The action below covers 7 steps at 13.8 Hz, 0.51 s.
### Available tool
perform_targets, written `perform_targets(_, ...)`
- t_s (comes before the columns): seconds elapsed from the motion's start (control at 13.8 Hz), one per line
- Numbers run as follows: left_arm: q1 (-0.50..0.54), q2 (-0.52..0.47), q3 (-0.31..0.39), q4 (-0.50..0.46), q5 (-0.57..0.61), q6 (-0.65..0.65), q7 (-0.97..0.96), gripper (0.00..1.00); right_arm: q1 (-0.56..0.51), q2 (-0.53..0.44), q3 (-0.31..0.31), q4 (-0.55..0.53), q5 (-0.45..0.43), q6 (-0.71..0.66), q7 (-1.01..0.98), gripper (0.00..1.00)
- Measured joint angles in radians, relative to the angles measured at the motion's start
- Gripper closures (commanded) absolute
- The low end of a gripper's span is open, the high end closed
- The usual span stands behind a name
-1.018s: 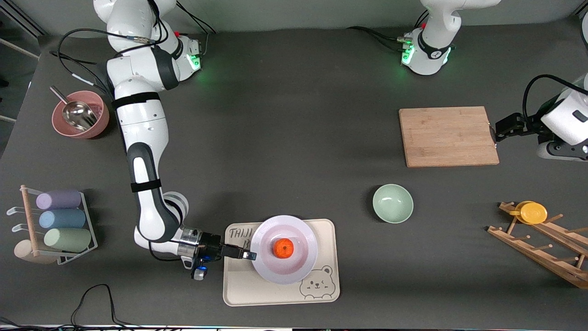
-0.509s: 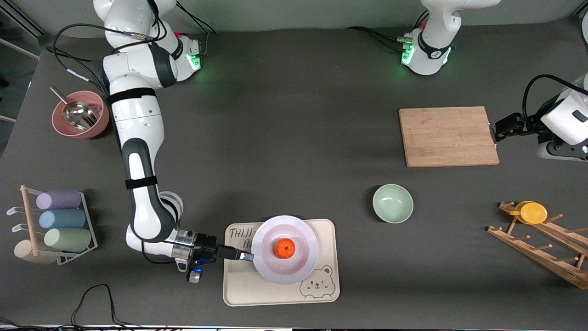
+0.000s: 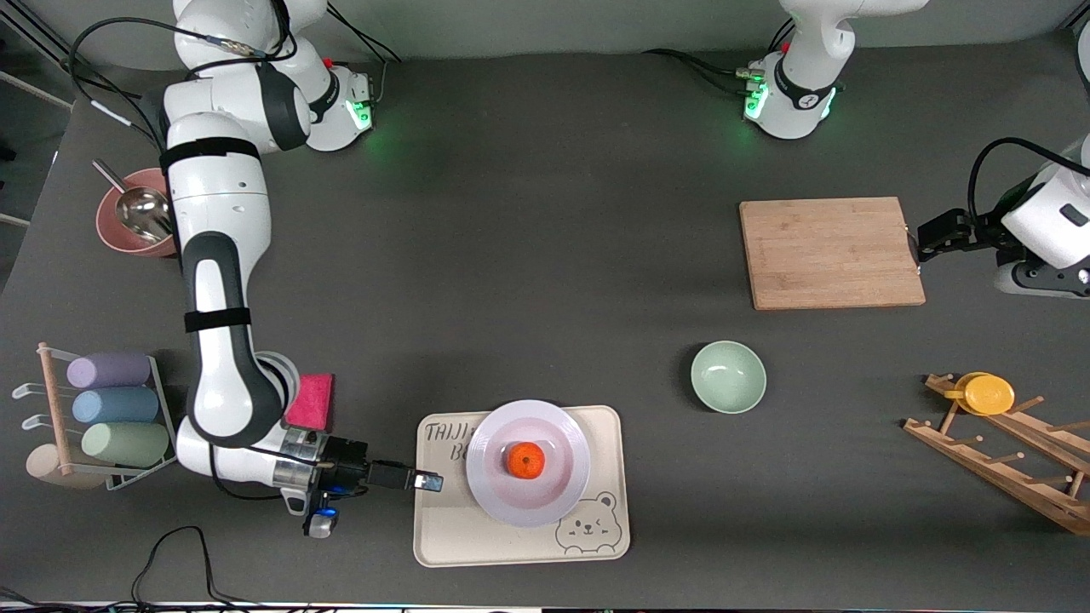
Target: Place orange and plate with both arms
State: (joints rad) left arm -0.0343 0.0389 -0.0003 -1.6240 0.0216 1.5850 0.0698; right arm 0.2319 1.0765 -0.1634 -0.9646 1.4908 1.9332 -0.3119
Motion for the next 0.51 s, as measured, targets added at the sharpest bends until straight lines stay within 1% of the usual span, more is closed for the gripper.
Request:
perform_targets(0.15, 0.000, 0.000, 0.000, 0.000, 0.000, 0.000, 0.000, 0.00, -0.015, -0.037, 0.000, -0.003, -0.116, -0.025, 0.042, 0.00)
perform_targets(0.29, 0.000, 0.000, 0.000, 0.000, 0.000, -0.002, 0.000, 0.00, -0.021, -0.106, 0.000, -0.030, -0.244, -0.046, 0.075, 0.00)
perform_targets(0.51, 0.000, 0.000, 0.000, 0.000, 0.000, -0.004, 0.000, 0.00, -0.028, -0.253, -0.016, -0.147, -0.479, -0.102, 0.086, 0.00)
